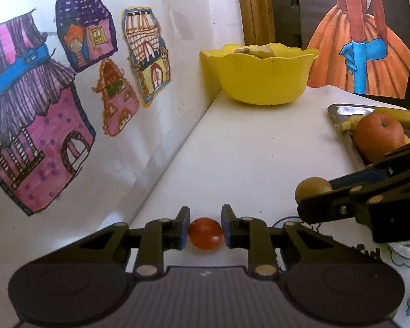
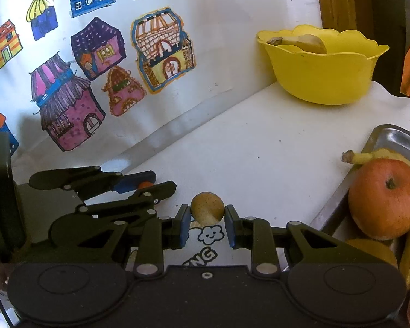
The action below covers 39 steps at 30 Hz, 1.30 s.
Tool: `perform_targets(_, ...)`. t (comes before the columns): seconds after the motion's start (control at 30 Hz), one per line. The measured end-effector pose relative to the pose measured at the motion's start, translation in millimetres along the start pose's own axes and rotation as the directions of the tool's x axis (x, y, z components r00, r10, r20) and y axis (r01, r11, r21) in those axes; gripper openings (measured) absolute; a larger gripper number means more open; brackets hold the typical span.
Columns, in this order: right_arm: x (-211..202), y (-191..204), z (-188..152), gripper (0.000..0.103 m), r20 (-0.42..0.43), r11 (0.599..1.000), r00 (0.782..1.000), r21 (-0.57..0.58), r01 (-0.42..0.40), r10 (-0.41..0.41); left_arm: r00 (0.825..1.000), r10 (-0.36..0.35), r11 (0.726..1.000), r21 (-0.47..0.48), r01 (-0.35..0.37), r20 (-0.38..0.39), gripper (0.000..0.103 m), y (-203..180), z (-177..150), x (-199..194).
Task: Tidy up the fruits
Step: 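Carry the nut and tomato with both tools over the steel tray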
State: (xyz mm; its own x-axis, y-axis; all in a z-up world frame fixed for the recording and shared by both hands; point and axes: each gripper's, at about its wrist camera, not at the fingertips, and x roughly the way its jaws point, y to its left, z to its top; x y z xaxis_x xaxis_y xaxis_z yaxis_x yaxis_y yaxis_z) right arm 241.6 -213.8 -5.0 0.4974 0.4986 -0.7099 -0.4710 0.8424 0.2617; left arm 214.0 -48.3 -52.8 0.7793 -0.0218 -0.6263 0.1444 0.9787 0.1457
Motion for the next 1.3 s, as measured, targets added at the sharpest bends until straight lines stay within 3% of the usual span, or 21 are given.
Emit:
perform_targets(0.3,-11,7,-10,0.029,0.012,1.000,1.000,0.012,-0.004,0.004,1.000,0.005,1.000,-0.001,-0.005,0.010,0.029,-5,-10,-14)
perform_targets(0.7,-28,8,-26,0.029,0.028,0.999,1.000,0.054,0.007,-0.008,1.000,0.004,1.000,-0.011,-0.003,0.028,0.024,-10,-21,-32)
perform_targets(1.3,-67,13,-54,0.029,0.052,0.995,0.997,0.089,0.044,-0.049,0.997,-0.069,0.998,-0.004,0.069,0.030,0.024,-31,-21,-64)
